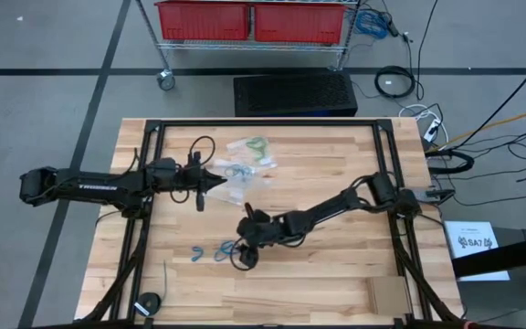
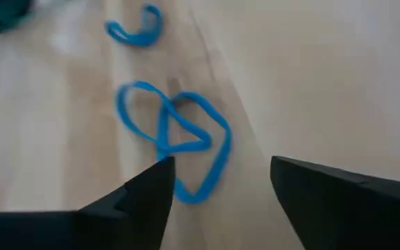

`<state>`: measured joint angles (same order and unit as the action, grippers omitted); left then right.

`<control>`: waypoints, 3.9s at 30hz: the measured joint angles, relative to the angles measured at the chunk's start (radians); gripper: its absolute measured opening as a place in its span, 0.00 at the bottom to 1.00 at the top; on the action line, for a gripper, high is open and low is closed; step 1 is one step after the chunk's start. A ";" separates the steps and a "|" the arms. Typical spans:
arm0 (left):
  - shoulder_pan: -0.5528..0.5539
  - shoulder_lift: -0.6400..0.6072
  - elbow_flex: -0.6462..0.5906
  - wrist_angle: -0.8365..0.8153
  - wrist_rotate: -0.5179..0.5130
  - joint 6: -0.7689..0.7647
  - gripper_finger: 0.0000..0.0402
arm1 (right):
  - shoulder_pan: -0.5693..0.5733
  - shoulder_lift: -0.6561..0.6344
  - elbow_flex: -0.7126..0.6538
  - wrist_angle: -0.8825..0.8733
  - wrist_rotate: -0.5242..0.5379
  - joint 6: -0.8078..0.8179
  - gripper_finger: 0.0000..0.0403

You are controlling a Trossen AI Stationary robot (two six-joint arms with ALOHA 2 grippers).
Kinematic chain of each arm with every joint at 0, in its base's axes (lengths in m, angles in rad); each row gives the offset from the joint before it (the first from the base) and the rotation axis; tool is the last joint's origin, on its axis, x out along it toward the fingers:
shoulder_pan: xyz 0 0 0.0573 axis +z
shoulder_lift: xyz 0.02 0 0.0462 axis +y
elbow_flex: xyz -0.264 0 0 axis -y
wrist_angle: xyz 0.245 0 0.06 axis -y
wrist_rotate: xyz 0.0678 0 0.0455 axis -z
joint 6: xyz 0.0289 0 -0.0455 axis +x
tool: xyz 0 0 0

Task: Sort rubber bands
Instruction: Put the blue rubber bands into the transparent zip bag

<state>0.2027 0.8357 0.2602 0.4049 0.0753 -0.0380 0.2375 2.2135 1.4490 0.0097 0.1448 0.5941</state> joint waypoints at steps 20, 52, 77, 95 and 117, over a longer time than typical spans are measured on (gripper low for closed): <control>0.000 -0.005 -0.001 -0.003 0.000 0.045 0.00 | 0.022 0.006 0.049 0.017 0.009 -0.302 0.35; 0.000 -0.005 -0.001 -0.049 -0.008 0.055 0.00 | 0.020 0.199 0.328 -0.184 -0.029 -0.570 0.19; 0.000 -0.005 -0.001 0.005 -0.030 0.072 0.00 | -0.071 -0.001 0.309 -0.578 -0.082 -0.571 0.08; 0.000 -0.005 -0.001 0.008 -0.031 0.081 0.00 | -0.056 0.021 0.266 -0.692 -0.095 -0.468 0.36; 0.000 -0.005 -0.001 0.001 -0.024 0.123 0.00 | -0.059 -0.002 0.241 -0.688 -0.090 -0.377 0.04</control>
<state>0.2028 0.8307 0.2596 0.4057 0.0509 0.0849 0.1783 2.2112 1.6905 -0.6779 0.0548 0.2169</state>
